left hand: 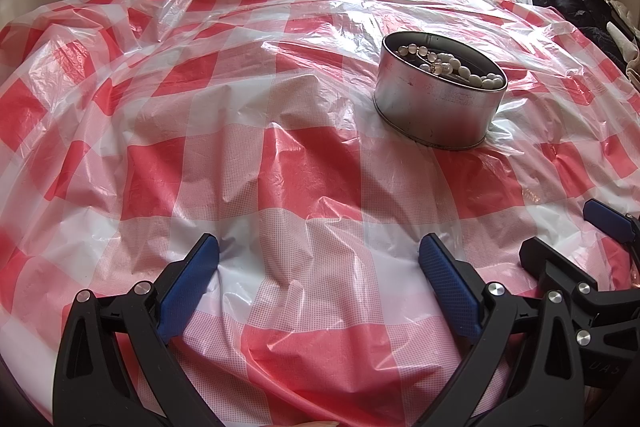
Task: Organize jewelry
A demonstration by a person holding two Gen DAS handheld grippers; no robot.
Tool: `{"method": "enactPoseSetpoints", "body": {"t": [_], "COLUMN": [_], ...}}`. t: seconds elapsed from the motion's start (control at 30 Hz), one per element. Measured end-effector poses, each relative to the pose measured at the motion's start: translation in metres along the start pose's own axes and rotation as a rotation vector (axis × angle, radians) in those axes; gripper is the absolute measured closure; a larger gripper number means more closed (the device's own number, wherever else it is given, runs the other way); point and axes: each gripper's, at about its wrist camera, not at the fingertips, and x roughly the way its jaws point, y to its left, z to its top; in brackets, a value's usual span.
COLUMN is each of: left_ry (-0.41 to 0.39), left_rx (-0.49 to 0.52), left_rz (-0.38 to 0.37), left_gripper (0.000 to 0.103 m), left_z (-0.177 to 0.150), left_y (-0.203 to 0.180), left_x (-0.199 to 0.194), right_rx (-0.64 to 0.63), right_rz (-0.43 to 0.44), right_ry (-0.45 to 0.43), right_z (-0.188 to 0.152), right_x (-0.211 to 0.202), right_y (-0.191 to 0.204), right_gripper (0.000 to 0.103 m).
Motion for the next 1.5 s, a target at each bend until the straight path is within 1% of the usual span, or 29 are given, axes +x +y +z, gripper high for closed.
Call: {"method": "enactPoseSetpoints", "body": {"t": [1.37, 1.5], "left_ry": [0.003, -0.007], "left_rx": [-0.007, -0.009], "left_rz": [-0.004, -0.003], "left_gripper": [0.007, 0.007], "left_z": [-0.0004, -0.0027], "left_y": [0.0012, 0.0030], "left_x": [0.0017, 0.0024], "right_rx": [-0.002, -0.010], "right_rz": [-0.002, -0.007], "right_ry": [0.002, 0.003], "right_z": [0.0001, -0.0008], "right_x": [0.0004, 0.0011], "right_y": [0.0009, 0.0004], "right_gripper": [0.007, 0.007]}}
